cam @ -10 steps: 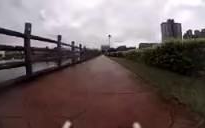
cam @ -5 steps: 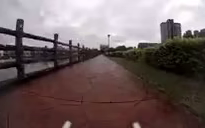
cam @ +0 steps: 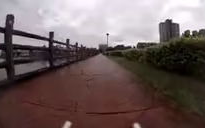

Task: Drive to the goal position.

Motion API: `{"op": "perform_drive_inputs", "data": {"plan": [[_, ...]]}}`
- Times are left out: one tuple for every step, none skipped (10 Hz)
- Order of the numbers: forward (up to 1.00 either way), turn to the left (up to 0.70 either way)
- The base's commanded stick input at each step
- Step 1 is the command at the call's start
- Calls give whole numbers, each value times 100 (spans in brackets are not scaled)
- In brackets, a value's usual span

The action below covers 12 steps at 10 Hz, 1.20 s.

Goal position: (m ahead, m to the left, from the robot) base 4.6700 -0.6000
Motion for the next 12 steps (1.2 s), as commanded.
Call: {"op": "perform_drive_inputs", "data": {"plan": [[50, 10], [50, 34], [50, 50], [50, 50], [50, 24], [50, 0], [50, 0], [50, 0], [50, 0], [50, 0], [50, 0], [50, 0]]}}
